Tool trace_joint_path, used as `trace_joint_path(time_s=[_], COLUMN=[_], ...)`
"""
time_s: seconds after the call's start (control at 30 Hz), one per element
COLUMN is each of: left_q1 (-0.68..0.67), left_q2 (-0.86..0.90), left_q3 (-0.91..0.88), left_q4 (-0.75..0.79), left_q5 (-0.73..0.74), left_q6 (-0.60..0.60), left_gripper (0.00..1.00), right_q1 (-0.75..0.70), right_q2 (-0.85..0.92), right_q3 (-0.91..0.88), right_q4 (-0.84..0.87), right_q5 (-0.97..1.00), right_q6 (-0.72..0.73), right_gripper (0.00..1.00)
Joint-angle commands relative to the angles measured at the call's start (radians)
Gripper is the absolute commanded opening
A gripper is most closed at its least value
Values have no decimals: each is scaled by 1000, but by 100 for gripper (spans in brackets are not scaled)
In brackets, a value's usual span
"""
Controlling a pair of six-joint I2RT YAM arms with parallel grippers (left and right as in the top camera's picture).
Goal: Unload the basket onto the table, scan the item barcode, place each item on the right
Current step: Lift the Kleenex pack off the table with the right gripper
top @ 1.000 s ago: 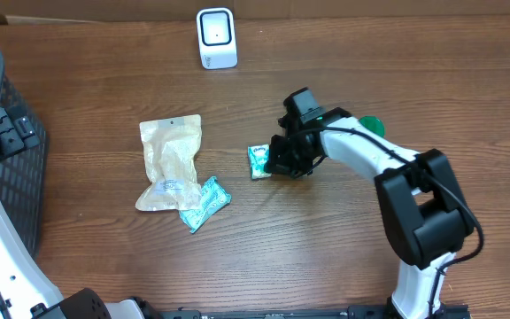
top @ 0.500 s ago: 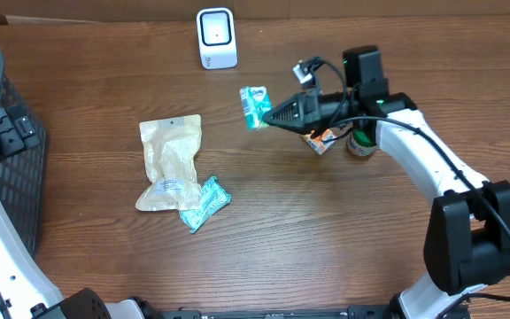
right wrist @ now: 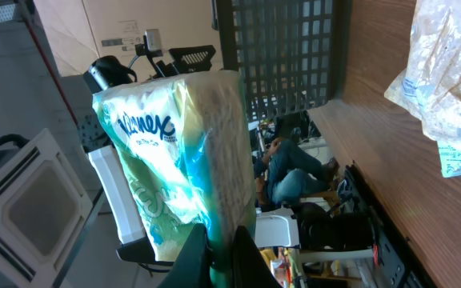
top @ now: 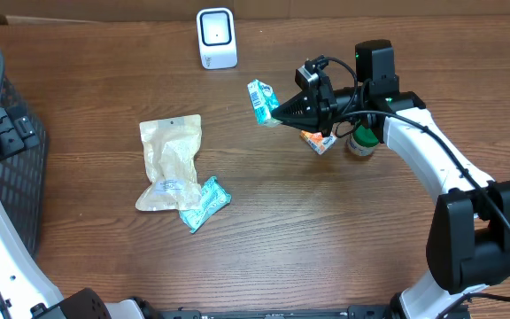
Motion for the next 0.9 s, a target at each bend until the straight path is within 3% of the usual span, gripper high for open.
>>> trace_joint_path(time_s=[0.0,0.5,0.87], left_q1=[3,3,3], left_q2=[0,0,0], left_q3=[16,16,16], left_q4=[1,1,1], left_q5=[1,1,1], left_q6=[15,15,15], left_gripper=[99,100,100], right_q1=[-6,1,8], right_q2=[-18,-18,-17], right_q3=[2,1,1], right_q4=[18,16,-386], right_q5=[-26,34,574], right_q6=[6,-62,-351], right_gripper=[4,4,4])
